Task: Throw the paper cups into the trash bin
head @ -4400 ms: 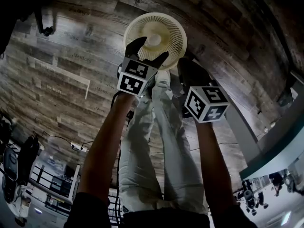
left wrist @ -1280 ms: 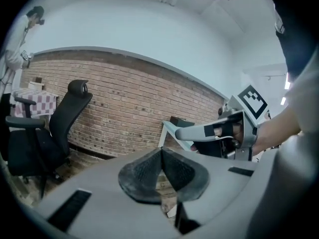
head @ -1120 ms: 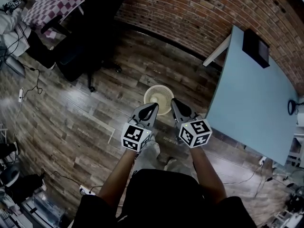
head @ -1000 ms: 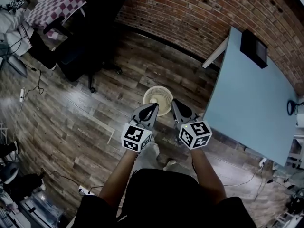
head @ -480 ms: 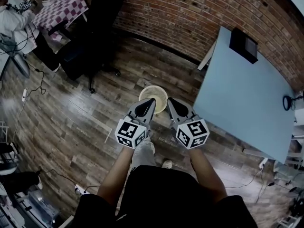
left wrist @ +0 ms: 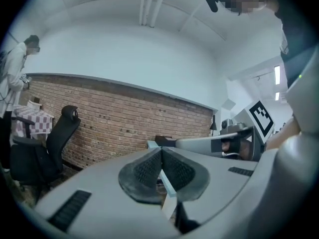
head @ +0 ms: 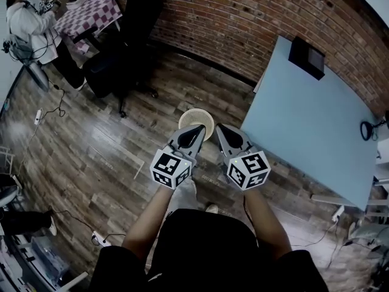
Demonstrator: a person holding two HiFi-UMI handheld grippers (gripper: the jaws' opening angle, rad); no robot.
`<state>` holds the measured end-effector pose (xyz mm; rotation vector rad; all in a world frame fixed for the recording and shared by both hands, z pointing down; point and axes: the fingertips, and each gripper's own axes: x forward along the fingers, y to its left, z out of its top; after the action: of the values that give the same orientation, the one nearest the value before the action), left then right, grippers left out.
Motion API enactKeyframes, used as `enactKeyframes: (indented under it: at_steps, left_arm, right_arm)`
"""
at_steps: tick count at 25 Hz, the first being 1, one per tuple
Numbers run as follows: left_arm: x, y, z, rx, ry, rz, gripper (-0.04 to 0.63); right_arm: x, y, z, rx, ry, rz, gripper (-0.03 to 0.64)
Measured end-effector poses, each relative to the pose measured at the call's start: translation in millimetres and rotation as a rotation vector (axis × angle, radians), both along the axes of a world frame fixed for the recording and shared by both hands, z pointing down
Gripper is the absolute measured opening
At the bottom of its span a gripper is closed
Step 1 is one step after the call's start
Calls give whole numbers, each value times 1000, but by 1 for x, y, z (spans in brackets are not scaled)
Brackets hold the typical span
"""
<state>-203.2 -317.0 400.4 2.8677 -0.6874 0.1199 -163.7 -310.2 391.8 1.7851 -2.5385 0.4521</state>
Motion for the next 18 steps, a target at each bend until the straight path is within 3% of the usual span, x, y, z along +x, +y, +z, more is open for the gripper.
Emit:
enactKeyframes:
  at_steps: [18]
  left_arm:
    - [-6,119,-31,82,-23,-52,9]
  right_arm:
    - [-15,112,-24,37,27,-56,3]
